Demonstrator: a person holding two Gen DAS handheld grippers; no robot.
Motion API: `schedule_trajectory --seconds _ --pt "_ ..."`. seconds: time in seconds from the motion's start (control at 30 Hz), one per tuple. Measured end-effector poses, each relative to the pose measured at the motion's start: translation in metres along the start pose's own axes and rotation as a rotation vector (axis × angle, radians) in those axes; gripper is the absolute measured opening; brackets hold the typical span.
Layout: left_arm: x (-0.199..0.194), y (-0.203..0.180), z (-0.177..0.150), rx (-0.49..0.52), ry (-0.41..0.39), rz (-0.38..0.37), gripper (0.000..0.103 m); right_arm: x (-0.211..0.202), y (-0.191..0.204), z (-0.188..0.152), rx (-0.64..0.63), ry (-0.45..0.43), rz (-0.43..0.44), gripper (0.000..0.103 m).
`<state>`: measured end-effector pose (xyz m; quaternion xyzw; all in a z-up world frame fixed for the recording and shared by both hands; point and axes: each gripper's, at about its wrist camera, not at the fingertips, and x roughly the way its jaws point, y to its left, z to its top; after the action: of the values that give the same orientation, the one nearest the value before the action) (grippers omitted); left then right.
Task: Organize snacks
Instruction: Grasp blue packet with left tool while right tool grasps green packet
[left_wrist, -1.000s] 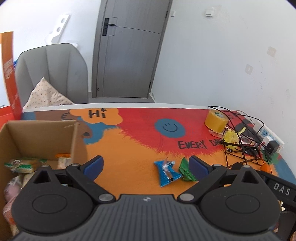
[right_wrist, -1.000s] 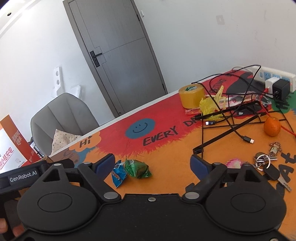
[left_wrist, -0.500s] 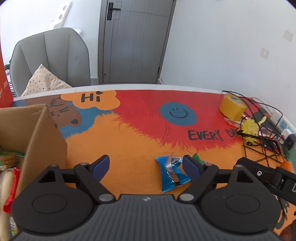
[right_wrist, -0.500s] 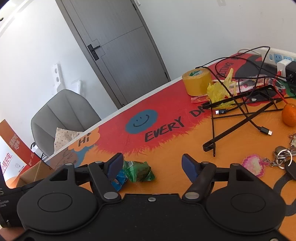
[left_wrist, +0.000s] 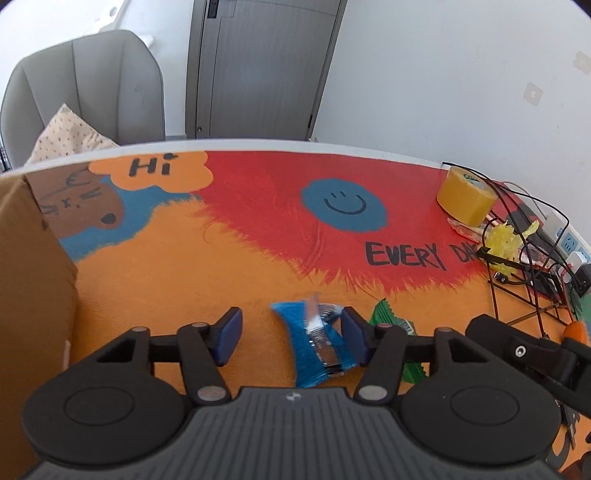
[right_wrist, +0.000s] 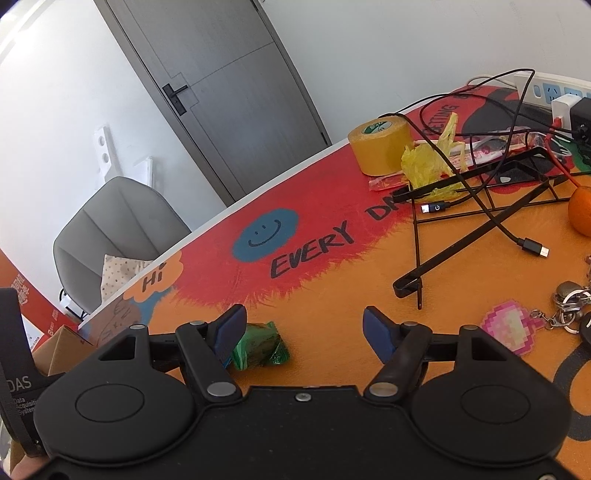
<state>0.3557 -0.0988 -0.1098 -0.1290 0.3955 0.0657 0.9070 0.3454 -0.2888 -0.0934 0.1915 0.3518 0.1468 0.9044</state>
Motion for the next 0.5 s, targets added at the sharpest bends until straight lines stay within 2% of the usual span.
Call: schedule_trajectory --seconds 0.1,0.13,0.27,0.5 --pt "0.001 0.001 -0.002 -0.001 0.017 -0.016 0.039 0.004 0.002 -0.001 0.000 0.008 0.001 0.070" --pt "0.002 0.001 -0.002 0.001 0.024 -0.017 0.031 0.005 0.002 -0.001 0.000 0.010 0.003 0.070" --pt "-0.003 0.012 0.000 -0.048 0.023 -0.031 0.026 0.009 0.009 -0.002 -0.012 0.020 0.012 0.070" --pt "-0.018 0.021 0.006 -0.053 -0.014 -0.031 0.025 0.019 0.026 -0.003 -0.058 0.044 0.018 0.070"
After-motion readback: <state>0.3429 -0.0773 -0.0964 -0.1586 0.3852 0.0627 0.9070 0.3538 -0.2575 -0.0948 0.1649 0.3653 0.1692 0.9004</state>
